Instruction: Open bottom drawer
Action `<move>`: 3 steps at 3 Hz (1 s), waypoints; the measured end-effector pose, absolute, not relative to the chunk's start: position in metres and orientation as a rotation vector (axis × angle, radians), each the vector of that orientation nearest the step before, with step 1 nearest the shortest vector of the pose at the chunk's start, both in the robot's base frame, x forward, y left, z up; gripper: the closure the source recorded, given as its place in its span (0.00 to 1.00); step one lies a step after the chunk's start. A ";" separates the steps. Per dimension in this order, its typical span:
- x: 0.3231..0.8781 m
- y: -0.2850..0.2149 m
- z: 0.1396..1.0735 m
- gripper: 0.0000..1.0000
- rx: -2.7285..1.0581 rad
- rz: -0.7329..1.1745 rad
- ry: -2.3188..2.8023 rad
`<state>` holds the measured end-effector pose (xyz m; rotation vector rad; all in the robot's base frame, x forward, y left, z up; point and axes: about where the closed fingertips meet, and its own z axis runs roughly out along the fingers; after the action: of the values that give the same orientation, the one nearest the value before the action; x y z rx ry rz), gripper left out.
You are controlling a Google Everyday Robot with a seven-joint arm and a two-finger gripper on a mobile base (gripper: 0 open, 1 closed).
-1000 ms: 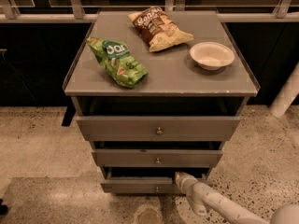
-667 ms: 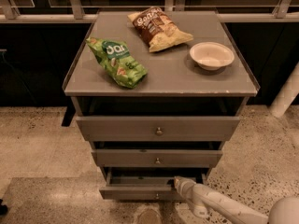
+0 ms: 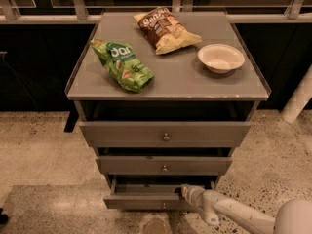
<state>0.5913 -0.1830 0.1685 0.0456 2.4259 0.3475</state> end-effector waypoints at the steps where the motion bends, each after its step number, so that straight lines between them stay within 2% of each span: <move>1: 0.577 -0.187 0.162 1.00 0.034 0.419 2.473; 3: 0.543 -0.194 0.145 1.00 0.058 0.606 2.560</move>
Offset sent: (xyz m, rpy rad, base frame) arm -0.0640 -0.0131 -0.0214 0.2236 0.2027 0.1312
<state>0.5429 -0.1944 0.1451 0.0578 2.5595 0.6057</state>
